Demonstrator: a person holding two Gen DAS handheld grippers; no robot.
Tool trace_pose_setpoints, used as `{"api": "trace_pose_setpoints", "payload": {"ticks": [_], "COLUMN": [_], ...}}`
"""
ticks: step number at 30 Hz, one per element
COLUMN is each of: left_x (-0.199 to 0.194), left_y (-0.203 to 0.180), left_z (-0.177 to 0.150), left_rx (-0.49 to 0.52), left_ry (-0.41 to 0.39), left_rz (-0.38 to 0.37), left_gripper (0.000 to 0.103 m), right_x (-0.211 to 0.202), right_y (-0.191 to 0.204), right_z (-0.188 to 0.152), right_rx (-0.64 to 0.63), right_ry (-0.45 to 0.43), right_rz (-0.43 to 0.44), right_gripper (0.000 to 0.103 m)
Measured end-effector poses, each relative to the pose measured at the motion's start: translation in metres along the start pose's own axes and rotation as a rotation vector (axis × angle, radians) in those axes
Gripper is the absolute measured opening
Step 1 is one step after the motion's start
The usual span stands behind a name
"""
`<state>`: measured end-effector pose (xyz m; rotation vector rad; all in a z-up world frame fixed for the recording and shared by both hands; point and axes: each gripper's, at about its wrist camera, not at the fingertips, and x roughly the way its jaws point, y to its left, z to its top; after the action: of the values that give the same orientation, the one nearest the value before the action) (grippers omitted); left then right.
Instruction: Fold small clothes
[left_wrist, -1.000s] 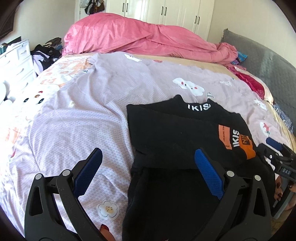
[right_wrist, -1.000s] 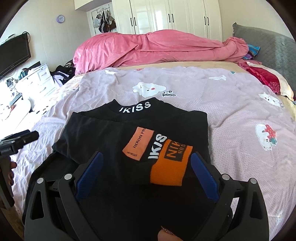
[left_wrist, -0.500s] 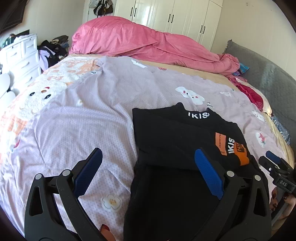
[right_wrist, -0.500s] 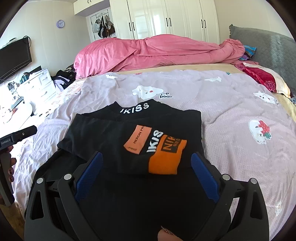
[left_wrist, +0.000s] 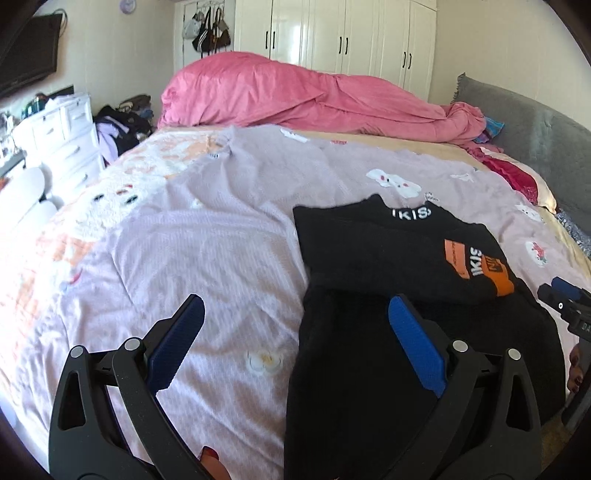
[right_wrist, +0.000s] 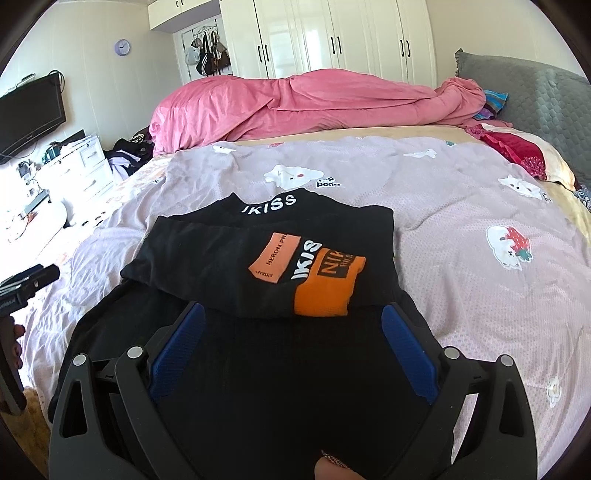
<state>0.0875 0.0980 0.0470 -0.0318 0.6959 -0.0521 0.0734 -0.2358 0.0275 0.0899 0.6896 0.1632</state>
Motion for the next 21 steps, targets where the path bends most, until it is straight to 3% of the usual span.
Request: {"api": "trace_pose_setpoints", "payload": {"ticks": [9,21], "left_x": [-0.006,-0.012], "left_y": [0.005,0.015], "left_z": [-0.024,-0.047], "left_rx": [-0.007,-0.022], "left_ry": [0.029,0.062], "left_rz": [-0.004,0.008], "left_gripper": [0.094,0.094], "right_x": [-0.010,-0.031], "right_y": [-0.004,-0.037], "right_z": [-0.015,-0.044], "right_rx": [0.004,0.102], "right_ry": [0.006,0.043], "right_rz": [-0.011,-0.026], "right_gripper": [0.096,0.097]}}
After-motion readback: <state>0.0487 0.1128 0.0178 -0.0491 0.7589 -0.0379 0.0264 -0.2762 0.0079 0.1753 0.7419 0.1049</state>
